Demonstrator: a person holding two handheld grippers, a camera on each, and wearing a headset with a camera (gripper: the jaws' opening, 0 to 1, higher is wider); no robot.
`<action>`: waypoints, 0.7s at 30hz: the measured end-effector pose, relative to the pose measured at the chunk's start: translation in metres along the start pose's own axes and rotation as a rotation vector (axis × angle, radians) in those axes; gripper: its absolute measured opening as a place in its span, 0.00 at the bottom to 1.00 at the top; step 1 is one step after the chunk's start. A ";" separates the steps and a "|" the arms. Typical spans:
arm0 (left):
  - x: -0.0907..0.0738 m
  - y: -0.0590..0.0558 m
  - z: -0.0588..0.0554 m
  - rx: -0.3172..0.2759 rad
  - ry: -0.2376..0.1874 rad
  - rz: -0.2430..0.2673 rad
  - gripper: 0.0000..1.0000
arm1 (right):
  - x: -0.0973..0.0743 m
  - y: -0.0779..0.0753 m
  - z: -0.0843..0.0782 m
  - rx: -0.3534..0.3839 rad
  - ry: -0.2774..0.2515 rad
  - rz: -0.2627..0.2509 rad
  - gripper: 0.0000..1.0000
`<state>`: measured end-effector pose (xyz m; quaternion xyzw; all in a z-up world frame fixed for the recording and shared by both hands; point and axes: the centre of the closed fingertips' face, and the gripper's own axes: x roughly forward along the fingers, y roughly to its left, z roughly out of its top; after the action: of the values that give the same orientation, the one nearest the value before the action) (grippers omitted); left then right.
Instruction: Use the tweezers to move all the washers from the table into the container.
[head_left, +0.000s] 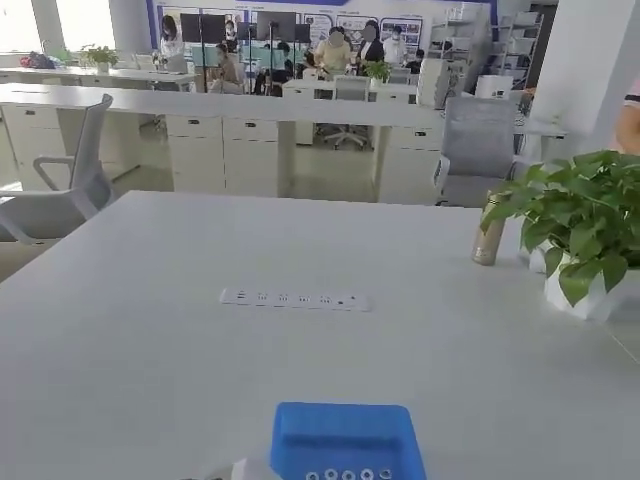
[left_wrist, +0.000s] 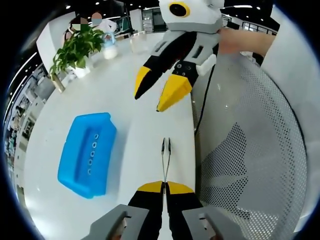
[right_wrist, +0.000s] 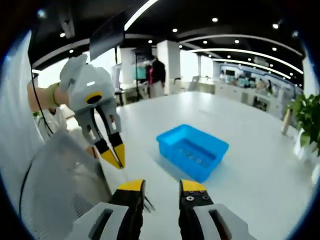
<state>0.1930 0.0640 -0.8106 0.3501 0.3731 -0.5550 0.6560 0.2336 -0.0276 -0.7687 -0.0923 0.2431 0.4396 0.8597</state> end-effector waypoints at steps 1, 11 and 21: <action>0.001 0.000 -0.002 -0.003 0.003 -0.002 0.00 | -0.004 -0.007 0.001 0.009 -0.013 -0.033 0.23; 0.006 -0.003 -0.012 -0.021 0.025 -0.001 0.00 | -0.039 -0.050 0.021 0.238 -0.197 -0.212 0.26; 0.017 -0.002 -0.021 -0.020 0.073 -0.018 0.00 | -0.061 -0.061 0.014 0.349 -0.252 -0.261 0.25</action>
<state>0.1905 0.0743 -0.8353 0.3603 0.4053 -0.5441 0.6403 0.2568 -0.1023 -0.7300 0.0824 0.1925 0.2840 0.9357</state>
